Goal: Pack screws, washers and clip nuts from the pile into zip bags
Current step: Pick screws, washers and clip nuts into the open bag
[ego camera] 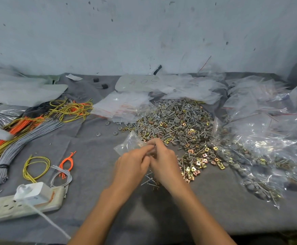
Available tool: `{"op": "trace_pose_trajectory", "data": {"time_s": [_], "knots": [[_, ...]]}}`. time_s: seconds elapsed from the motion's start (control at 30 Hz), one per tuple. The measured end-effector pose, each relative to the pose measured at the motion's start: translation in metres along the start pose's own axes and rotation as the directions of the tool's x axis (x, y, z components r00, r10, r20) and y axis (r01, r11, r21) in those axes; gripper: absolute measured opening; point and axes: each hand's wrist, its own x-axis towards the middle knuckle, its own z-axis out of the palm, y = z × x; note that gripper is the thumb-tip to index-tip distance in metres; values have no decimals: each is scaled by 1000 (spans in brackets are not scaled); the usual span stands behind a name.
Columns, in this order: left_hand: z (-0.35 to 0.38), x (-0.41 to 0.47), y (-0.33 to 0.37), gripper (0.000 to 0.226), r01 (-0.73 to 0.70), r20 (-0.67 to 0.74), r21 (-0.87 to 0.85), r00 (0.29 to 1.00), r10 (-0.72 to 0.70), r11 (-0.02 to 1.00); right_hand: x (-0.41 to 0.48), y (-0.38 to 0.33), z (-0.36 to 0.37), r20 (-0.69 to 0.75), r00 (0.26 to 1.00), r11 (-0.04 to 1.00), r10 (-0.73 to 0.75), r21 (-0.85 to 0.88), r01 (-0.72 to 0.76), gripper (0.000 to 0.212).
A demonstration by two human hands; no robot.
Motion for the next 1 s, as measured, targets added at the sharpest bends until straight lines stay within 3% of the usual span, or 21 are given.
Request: {"op": "trace_pose_trajectory", "data": {"time_s": [0.1, 0.27, 0.37, 0.43, 0.53, 0.63, 0.77, 0.93, 1.0], "knots": [[-9, 0, -3, 32, -50, -115, -14, 992, 48, 999, 5, 1, 0, 16, 1000, 999, 16, -48, -16, 17], [-12, 0, -4, 29, -13, -182, 55, 983, 23, 998, 5, -5, -2, 30, 997, 997, 70, -41, -68, 28], [-13, 4, -11, 19, 110, -183, -18, 977, -112, 994, -15, -12, 0, -122, 982, 987, -144, -95, 133, 29], [-14, 5, -15, 20, 135, -175, -26, 975, -137, 991, -26, -12, 1, -45, 961, 939, -275, -226, 258, 20], [-16, 5, -19, 22, 113, -218, -29, 969, -116, 993, -29, -8, -4, 149, 968, 917, -202, -319, 240, 29], [-11, 0, -26, 25, 97, -247, -9, 964, -96, 995, -30, -5, -12, 190, 960, 947, -205, -208, 243, 36], [5, -11, -42, 18, 127, -262, 45, 959, -111, 991, -34, 10, -38, 147, 977, 976, -153, -134, 173, 32], [26, -20, -52, 28, 171, -229, -8, 959, -168, 985, -23, 49, -94, -25, 999, 966, -22, -257, 15, 19], [31, -19, -51, 29, 139, -229, -15, 963, -138, 990, -11, 58, -108, -9, 999, 941, 35, -336, -36, 16]]}}
